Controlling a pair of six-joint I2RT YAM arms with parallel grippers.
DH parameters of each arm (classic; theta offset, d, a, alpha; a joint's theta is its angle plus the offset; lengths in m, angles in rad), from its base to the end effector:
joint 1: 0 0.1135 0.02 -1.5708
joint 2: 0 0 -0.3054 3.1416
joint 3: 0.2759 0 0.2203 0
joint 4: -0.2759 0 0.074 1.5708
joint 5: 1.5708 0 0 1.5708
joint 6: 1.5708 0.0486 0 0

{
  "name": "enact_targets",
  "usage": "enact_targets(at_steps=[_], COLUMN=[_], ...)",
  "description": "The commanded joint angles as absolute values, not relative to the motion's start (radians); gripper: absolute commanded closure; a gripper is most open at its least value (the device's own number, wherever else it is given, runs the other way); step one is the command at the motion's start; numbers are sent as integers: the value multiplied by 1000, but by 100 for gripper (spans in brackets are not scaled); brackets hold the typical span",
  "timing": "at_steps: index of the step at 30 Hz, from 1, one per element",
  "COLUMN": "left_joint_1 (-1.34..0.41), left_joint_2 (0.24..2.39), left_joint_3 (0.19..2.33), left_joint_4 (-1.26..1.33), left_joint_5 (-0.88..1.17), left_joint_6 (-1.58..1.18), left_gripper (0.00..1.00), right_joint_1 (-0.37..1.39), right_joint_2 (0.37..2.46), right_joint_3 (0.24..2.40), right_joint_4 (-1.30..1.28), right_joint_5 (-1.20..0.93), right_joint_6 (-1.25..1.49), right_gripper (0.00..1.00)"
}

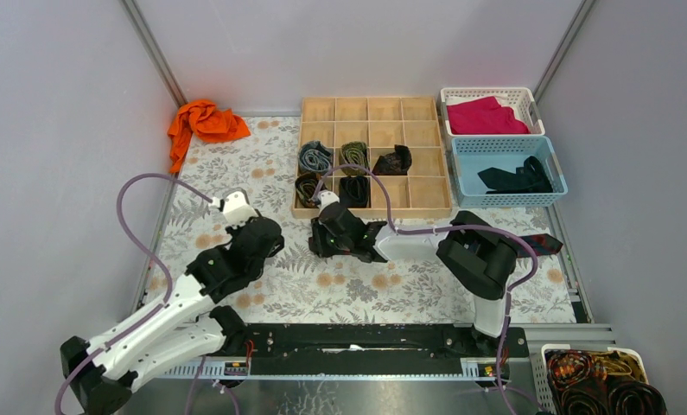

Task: Roll the ties
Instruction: Roll the tie at the center of the board.

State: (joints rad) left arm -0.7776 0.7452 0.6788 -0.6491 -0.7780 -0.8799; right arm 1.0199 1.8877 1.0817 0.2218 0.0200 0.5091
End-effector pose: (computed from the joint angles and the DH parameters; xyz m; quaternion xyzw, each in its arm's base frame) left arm 0.0902 -0.0409 0.2952 -0.2001 0.8328 -0.0496 0.5137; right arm 0.2141 0.3467 0.2247 -0.2179 0.8534 0.3214 0.3478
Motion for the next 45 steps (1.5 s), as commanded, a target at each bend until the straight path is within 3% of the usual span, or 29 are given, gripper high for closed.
enact_targets(at_steps=[1, 10, 19, 30, 31, 34, 38, 40, 45], left_joint_1=[-772, -750, -630, -515, -503, -470, -432, -422, -410], left_joint_2=[803, 961, 1140, 1281, 1297, 1334, 1367, 1385, 1439], left_joint_3=[639, 582, 480, 369, 365, 360, 362, 377, 437], left_joint_4=[-503, -310, 136, 492, 500, 509, 531, 531, 521], left_joint_5=[-760, -678, -450, -234, -224, -214, -183, -170, -107], left_joint_6=[-862, -832, -708, -695, -695, -688, -662, -643, -582], left_gripper=[100, 100, 100, 100, 100, 100, 100, 100, 100], right_joint_1=[1024, 993, 983, 983, 983, 985, 985, 986, 994], right_joint_2=[1826, 1822, 1799, 1810, 1816, 1819, 1763, 1725, 1600], right_joint_3=[1136, 1168, 1163, 1141, 1150, 1174, 1125, 1073, 891], right_joint_4=[195, 162, 138, 138, 121, 56, 26, 29, 11], right_joint_5=[-23, -107, -154, -211, -211, -167, -123, -110, 78], right_joint_6=[433, 395, 364, 354, 352, 340, 341, 364, 440], right_gripper=[81, 81, 82, 81, 79, 54, 44, 45, 61])
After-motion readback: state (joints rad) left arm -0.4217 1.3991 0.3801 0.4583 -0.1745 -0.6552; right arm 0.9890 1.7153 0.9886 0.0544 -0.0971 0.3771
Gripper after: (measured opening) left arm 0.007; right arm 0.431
